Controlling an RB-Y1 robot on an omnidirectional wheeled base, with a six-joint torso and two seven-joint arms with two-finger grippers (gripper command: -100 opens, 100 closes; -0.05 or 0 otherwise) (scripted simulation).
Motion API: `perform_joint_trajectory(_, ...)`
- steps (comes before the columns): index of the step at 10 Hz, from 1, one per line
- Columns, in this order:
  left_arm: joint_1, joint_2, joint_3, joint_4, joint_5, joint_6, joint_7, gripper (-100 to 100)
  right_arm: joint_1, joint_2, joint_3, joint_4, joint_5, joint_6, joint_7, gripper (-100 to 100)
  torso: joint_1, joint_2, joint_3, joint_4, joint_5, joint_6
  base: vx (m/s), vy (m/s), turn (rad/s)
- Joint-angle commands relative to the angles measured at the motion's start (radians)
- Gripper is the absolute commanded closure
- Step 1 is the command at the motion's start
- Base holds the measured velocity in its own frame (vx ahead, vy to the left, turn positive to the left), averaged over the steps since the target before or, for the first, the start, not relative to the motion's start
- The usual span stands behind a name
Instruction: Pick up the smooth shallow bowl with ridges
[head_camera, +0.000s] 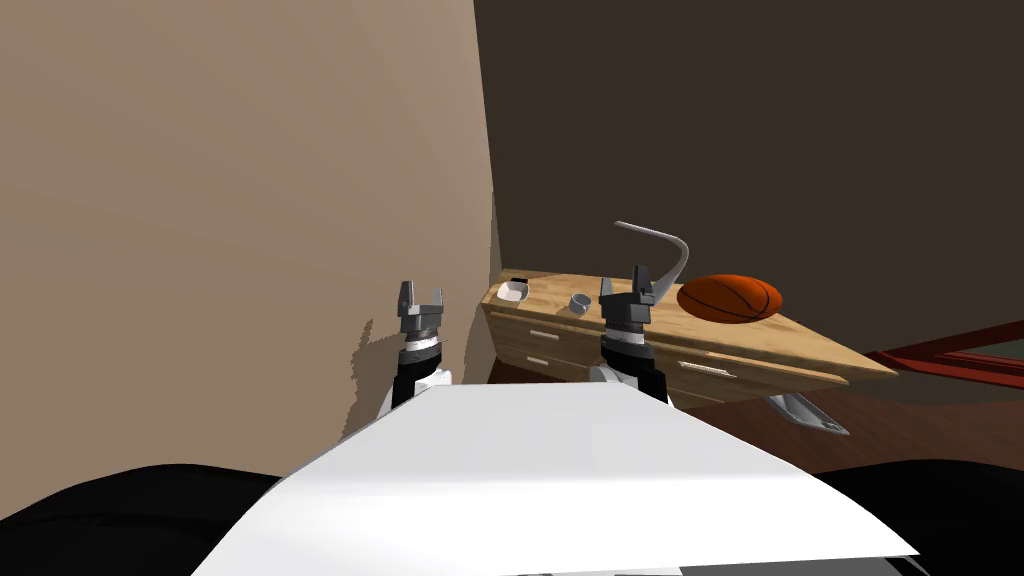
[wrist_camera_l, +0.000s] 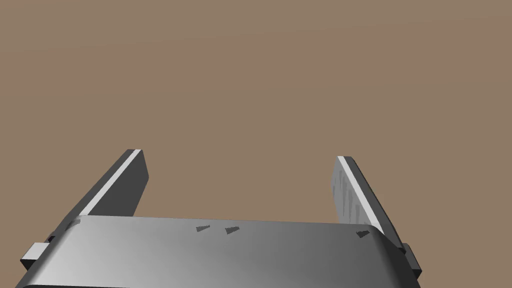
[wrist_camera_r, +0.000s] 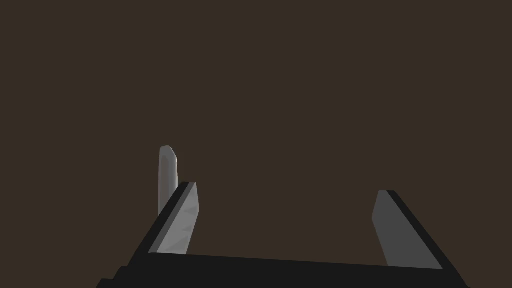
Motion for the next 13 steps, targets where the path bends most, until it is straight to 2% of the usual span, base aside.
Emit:
perform_joint_trajectory(1,-0.012,0.042,0.001,-0.002,0.002,0.034,-0.001,-100,0.000,0.000,0.000,0.000,0.000,0.000,0.000,0,0.000,0.000,0.000,0.000,0.000,0.000,0.003,0.003,-0.049)
perform_joint_trajectory(5,-0.054,0.097,0.005,-0.012,0.009,0.141,-0.007,-100,0.000,0.000,0.000,0.000,0.000,0.000,0.000,0,0.001,-0.001,0.000,0.000,0.000,0.000,0.004,0.012,-0.065)
perform_joint_trajectory(6,-0.054,0.097,0.005,-0.012,0.009,0.152,-0.007,-100,0.000,0.000,0.000,0.000,0.000,0.000,0.000,0,0.001,0.000,0.000,0.000,0.000,0.000,0.000,0.012,-0.035)
perform_joint_trajectory(8,-0.084,0.113,0.009,-0.021,0.016,0.220,-0.012,-100,0.000,0.000,0.000,0.000,0.000,0.000,0.000,0,0.001,0.000,0.000,0.000,0.000,0.000,-0.001,0.009,-0.079)
perform_joint_trajectory(11,-0.101,0.119,0.011,-0.026,0.019,0.282,-0.014,-100,0.000,0.000,0.000,0.000,0.000,0.000,0.000,0,0.001,0.000,0.000,0.000,0.000,0.000,-0.004,0.012,-0.051)
perform_joint_trajectory(12,-0.119,0.124,0.013,-0.032,0.023,0.320,-0.017,-100,0.000,0.000,0.000,0.000,0.000,0.000,0.000,0,0.001,0.000,0.000,0.000,0.000,0.000,-0.005,0.013,-0.088)
perform_joint_trajectory(13,-0.119,0.124,0.013,-0.032,0.023,0.331,-0.017,-100,0.000,0.000,0.000,0.000,0.000,0.000,0.000,0,0.001,0.000,0.000,0.000,0.000,0.000,-0.003,0.012,-0.040)
